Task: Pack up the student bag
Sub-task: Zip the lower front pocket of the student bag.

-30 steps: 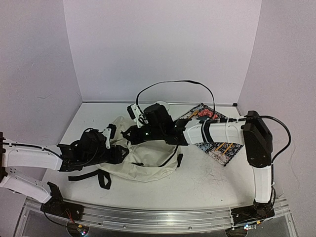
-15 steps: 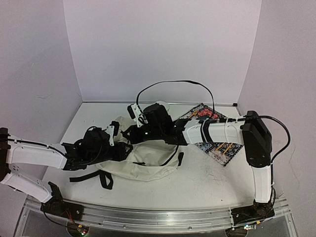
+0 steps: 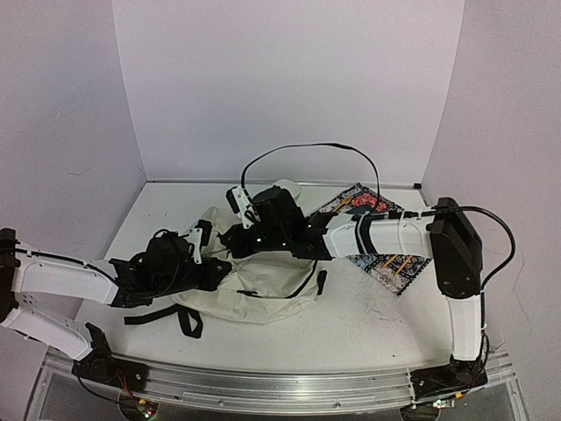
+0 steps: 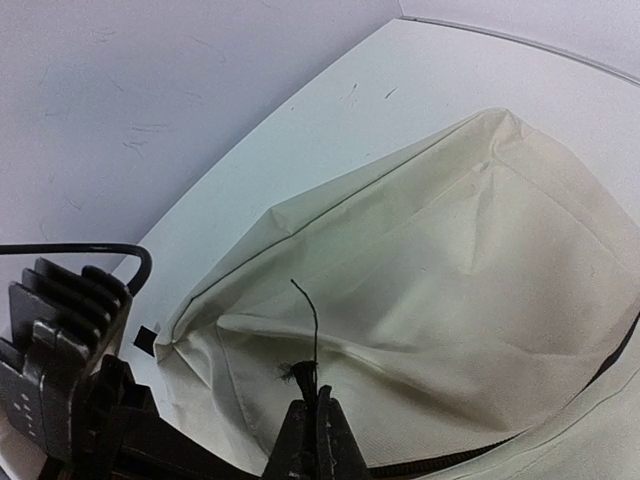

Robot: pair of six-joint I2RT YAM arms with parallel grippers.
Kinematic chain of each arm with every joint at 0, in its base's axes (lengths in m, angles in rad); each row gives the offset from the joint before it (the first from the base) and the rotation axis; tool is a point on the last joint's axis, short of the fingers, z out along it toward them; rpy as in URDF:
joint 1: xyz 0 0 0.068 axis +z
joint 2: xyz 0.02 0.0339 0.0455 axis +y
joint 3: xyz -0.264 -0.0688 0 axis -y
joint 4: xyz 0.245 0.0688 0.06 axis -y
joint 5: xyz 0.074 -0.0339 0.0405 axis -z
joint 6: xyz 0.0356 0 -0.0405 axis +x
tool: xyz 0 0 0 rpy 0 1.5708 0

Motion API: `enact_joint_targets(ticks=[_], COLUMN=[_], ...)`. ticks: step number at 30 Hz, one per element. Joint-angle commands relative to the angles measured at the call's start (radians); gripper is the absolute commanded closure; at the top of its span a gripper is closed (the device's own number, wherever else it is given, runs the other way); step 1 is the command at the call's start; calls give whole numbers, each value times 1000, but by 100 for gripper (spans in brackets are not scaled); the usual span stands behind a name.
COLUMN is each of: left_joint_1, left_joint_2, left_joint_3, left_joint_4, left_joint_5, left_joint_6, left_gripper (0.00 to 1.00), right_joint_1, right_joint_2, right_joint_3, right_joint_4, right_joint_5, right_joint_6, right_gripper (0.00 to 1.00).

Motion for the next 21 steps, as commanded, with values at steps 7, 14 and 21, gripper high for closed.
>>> enact_joint_targets(ticks=[7, 14, 21], left_joint_1=[-33, -32, -31], left_joint_2=[-152, -244, -299], left_joint_3=[-106, -123, -121], left_joint_4=[-89, -228, -344], left_joint_5=[143, 56, -74], left_joint_6=[-70, -96, -128], left_gripper=[100, 100, 100], right_joint_1=[-72, -128, -177], right_joint_2=[-11, -1, -7], right_joint_3=[45, 34, -5], right_joint_4=[78, 66, 60], right_joint_5=[106, 137, 160], right_joint_6=[-28, -27, -24], right_gripper=[100, 100, 100])
